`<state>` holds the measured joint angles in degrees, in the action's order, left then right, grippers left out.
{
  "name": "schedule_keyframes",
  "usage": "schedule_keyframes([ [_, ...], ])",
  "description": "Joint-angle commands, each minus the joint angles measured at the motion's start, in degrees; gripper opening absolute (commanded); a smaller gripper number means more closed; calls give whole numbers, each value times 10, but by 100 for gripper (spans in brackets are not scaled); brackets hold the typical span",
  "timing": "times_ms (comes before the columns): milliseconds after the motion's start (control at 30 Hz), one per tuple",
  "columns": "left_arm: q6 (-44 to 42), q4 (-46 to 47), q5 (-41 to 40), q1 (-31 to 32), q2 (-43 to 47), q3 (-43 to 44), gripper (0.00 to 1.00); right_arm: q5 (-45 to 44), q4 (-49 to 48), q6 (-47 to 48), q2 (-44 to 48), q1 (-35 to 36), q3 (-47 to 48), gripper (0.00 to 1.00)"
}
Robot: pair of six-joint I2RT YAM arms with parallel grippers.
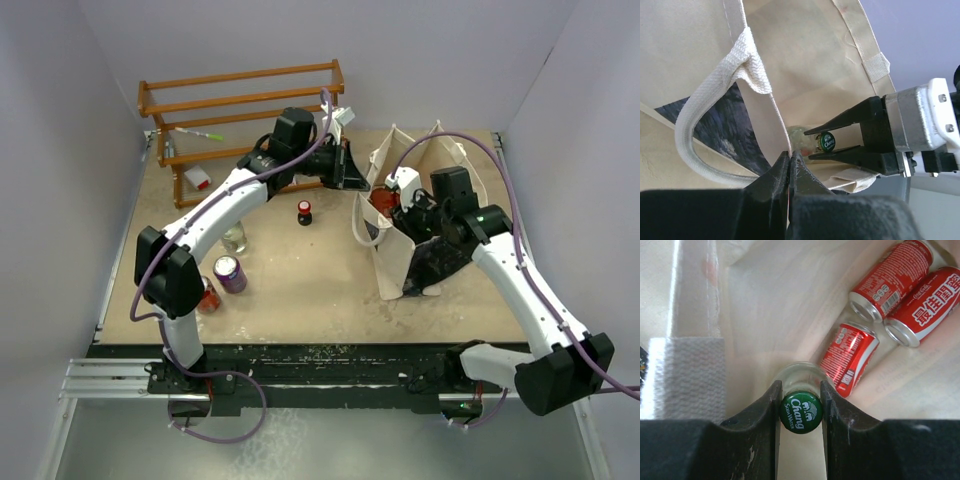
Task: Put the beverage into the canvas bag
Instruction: Place the drink in the canvas bag.
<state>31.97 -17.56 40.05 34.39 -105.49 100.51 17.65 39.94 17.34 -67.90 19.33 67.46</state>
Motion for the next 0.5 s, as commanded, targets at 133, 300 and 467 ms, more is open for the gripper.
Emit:
schedule_keyframes([
  [133,22,66,19,-38,43,41,0,89,18,-20,7,1,-21,0],
  [300,-17,48,12,-38,47,18,0,138,36,-7,13,1,-28,0],
  [467,-59,41,18,-37,53,-2,0,148,36,28,11,2,-24,0],
])
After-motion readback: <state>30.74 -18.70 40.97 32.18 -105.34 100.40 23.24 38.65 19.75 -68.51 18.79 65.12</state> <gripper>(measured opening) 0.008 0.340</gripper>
